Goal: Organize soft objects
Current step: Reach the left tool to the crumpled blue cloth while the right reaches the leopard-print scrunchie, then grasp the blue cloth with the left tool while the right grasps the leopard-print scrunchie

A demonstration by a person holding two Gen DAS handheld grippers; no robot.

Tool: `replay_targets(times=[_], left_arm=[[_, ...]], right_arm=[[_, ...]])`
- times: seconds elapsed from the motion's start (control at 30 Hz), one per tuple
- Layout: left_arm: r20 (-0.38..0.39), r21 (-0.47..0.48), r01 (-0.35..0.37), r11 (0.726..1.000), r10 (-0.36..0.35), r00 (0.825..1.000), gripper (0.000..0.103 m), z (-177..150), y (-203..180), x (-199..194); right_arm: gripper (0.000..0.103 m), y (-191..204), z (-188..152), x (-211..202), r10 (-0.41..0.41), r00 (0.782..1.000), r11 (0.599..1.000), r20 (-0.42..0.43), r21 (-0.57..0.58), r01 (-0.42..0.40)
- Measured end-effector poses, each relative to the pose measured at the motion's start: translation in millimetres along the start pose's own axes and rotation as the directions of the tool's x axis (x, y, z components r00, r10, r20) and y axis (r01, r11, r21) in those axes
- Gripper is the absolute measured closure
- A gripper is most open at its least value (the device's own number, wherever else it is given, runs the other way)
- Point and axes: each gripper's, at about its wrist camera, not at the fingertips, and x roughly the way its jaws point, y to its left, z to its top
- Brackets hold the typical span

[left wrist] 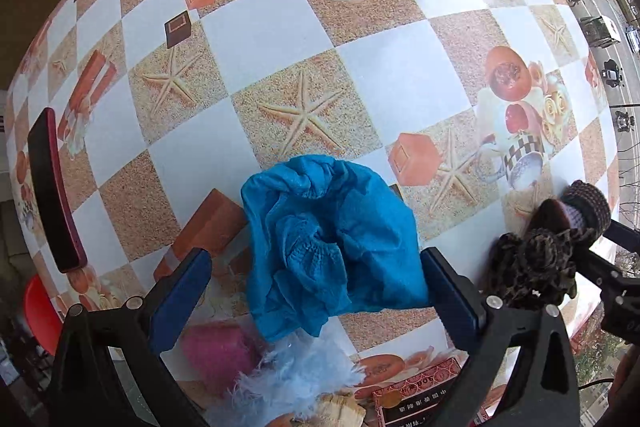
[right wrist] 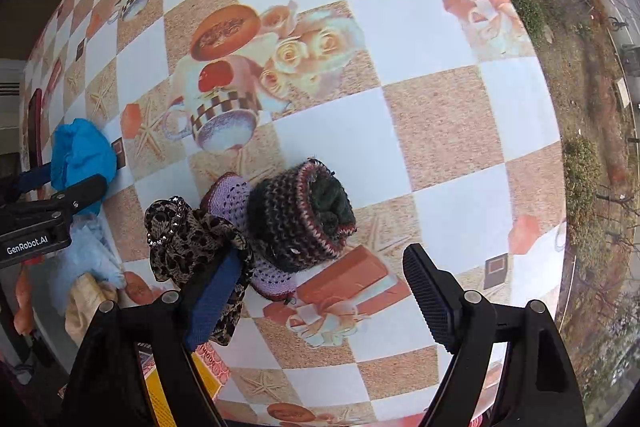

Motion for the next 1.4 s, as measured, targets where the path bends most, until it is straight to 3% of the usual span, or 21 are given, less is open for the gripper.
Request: replay_targets(times=[0.13, 0.23, 0.37, 0.43, 0.53, 0.63, 0.77, 0.93, 1.0, 1.1, 1.17, 1.23, 1.33, 1.4], left_arm=[[-0.014, -0.016, -0.016, 1.000, 0.016, 1.000, 0.000, 4, 7, 8], [-0.031, -0.037, -0.022, 0.999, 0.021, 0.999, 0.000, 7, 12, 16], [-0.048, -0.041, -0.035, 0.999, 0.033, 0.998, 0.000, 8, 12, 29], [-0.051, -0.047, -0.030, 0.998, 0.028, 0.998, 0.000, 9, 14, 33], [-0.057, -0.051, -0.015, 0.999, 0.012, 0.998, 0.000, 11, 18, 36], [-0.062, -0.069, 0.013, 0.998, -0.017, 0.998, 0.000, 12, 29, 43], [-0.062, -0.071, 0.027, 0.997, -0.031, 0.998, 0.000, 12, 39, 48], [-0.065, -0.069, 0.028, 0.997, -0.033, 0.997, 0.000, 19, 40, 49], [-0.056, -0.063, 0.026, 0.998, -0.030, 0.998, 0.000, 17, 43, 47], [-0.049, -0.059, 0.023, 0.998, -0.026, 0.998, 0.000, 10, 32, 42], [-0.040, -0.055, 0.019, 0.998, -0.021, 0.999, 0.000, 6, 28, 41], [-0.040, -0.052, 0.015, 0.999, -0.017, 0.999, 0.000, 4, 25, 39], [-0.036, -0.043, 0.014, 0.999, -0.016, 0.999, 0.001, 2, 21, 37], [-0.026, -0.030, 0.018, 0.999, -0.019, 0.999, 0.006, 2, 16, 34]], right_arm=[[0.020, -43, -3, -14, 0.107, 0.993, 0.980, 0.048, 0.165, -0.114], [0.020, -59, -9, -20, 0.091, 0.994, 0.969, 0.064, 0.224, -0.103], [0.020, -36, -20, -26, 0.285, 0.958, 0.935, 0.043, 0.206, -0.288], [0.020, -11, -24, -22, 0.328, 0.945, 0.932, 0.021, 0.155, -0.327], [0.020, 28, -21, -29, 0.177, 0.980, 0.984, 0.090, -0.017, -0.176], [0.020, 61, -14, -31, 0.065, 0.985, 0.965, 0.162, -0.261, -0.021], [0.020, 93, -14, -5, -0.041, 0.979, 0.855, 0.201, -0.499, 0.139], [0.020, 119, -29, 21, -0.131, 0.957, 0.696, 0.260, -0.663, 0.276], [0.023, 127, -39, 23, -0.165, 0.932, 0.619, 0.321, -0.702, 0.352], [0.023, 134, -56, 18, -0.207, 0.875, 0.516, 0.438, -0.711, 0.478], [0.023, 138, -63, 17, -0.197, 0.861, 0.478, 0.469, -0.721, 0.502], [0.023, 141, -64, 26, -0.197, 0.880, 0.463, 0.432, -0.750, 0.472], [0.023, 136, -55, 41, -0.199, 0.921, 0.515, 0.334, -0.764, 0.389], [0.030, 135, -53, 45, -0.199, 0.931, 0.524, 0.307, -0.769, 0.366]])
